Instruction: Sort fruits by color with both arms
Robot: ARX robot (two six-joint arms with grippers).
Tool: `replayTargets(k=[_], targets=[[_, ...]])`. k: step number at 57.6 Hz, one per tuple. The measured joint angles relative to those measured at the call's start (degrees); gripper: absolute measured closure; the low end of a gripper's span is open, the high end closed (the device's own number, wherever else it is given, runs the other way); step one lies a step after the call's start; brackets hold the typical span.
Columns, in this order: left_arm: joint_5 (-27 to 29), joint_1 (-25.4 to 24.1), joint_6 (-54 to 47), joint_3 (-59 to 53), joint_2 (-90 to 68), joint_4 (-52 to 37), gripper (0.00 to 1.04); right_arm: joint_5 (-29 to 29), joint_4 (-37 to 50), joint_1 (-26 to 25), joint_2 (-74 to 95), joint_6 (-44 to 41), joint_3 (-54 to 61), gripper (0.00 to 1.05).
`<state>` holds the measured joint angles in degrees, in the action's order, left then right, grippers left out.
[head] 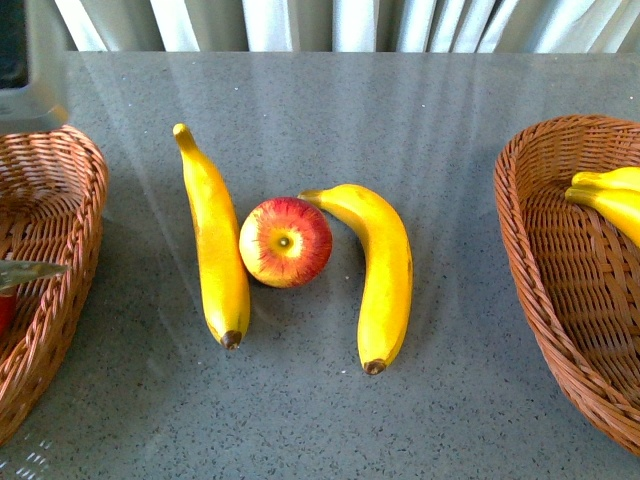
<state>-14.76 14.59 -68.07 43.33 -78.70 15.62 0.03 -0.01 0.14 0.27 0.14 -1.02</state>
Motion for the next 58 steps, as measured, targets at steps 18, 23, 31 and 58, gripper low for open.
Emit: replayTargets(k=[18, 23, 31, 58], targets=[[2.32, 12.83, 8.76, 3.91, -6.05, -4.07, 0.09, 0.00, 0.00, 0.00, 0.00, 0.00, 0.00, 0.09], [2.82, 15.15, 10.67, 5.01, -8.07, -5.16, 0.09, 0.00, 0.00, 0.00, 0.00, 0.00, 0.00, 0.09], [5.14, 18.62, 15.43, 5.95, -10.73, -9.66, 0.09, 0.00, 0.00, 0.00, 0.00, 0.00, 0.00, 0.09], [8.87, 19.17, 21.03, 5.11, -10.71, -14.67, 0.09, 0.00, 0.00, 0.00, 0.00, 0.00, 0.00, 0.09]])
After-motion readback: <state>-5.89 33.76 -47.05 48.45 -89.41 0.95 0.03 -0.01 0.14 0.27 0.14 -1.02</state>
